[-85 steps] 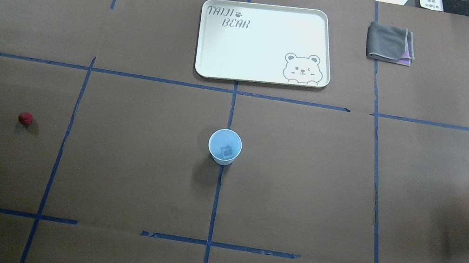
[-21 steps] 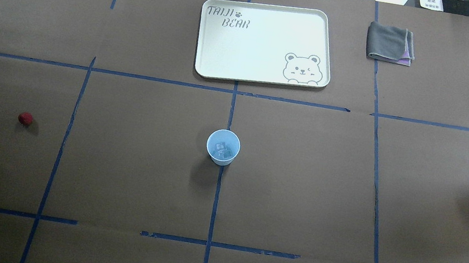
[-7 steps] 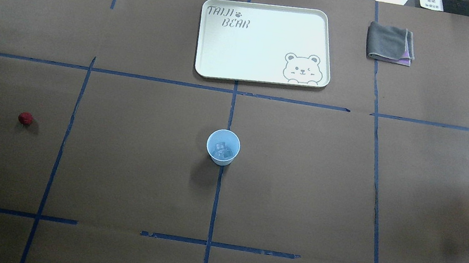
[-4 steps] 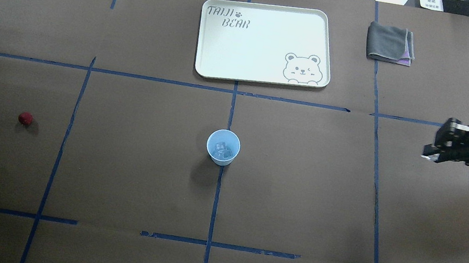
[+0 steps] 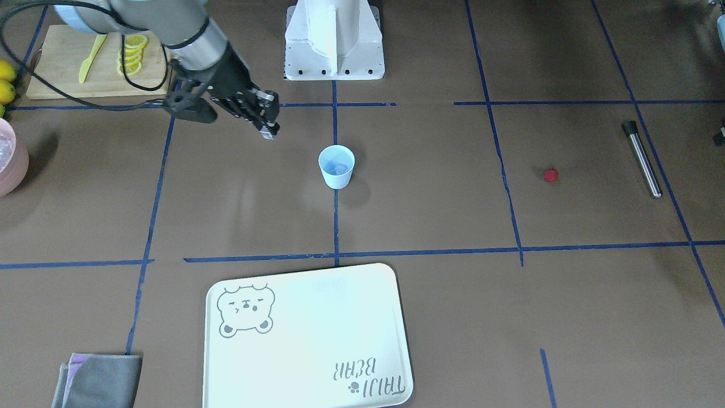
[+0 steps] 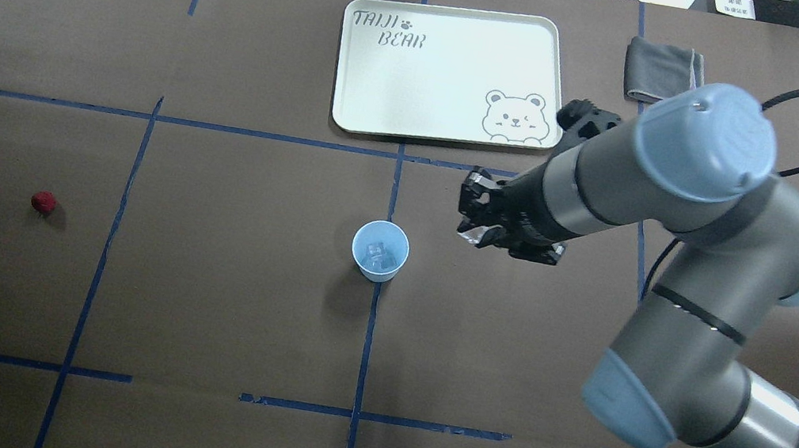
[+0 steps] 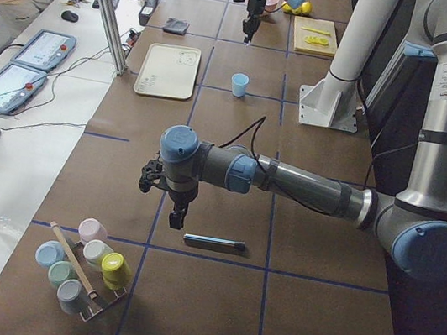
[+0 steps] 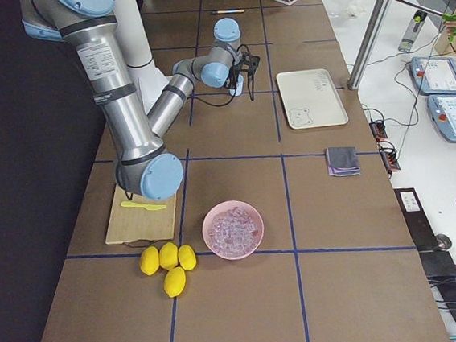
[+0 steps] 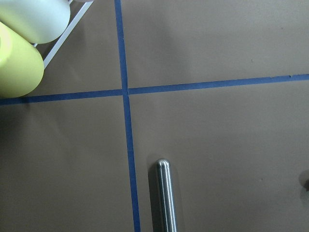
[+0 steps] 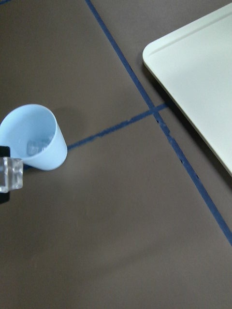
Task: Mash ice and strawberries in cup
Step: 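Carry the ice cube over the blue cup and release it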
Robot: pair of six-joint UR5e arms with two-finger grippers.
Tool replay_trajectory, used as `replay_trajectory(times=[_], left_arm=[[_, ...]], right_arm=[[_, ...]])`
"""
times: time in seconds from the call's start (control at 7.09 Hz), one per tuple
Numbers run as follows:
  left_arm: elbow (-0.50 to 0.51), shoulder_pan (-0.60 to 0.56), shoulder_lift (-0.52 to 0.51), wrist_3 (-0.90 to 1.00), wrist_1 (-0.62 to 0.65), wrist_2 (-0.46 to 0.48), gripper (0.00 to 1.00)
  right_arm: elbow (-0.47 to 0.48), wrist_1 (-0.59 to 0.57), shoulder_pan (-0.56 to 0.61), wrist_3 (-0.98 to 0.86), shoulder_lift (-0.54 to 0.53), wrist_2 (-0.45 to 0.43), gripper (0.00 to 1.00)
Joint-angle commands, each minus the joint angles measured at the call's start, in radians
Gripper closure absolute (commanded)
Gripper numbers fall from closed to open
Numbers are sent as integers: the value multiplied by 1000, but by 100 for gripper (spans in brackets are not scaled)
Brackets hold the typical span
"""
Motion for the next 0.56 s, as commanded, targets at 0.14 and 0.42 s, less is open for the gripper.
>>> replay_trajectory(times=[0.14, 0.42], left_arm=[[1, 1, 0, 0, -1, 0, 0], [1, 1, 0, 0, -1, 1, 0]], right_arm=[[-205, -6, -95, 77, 187, -141, 99], [-216, -7, -124, 71, 174, -154, 82]])
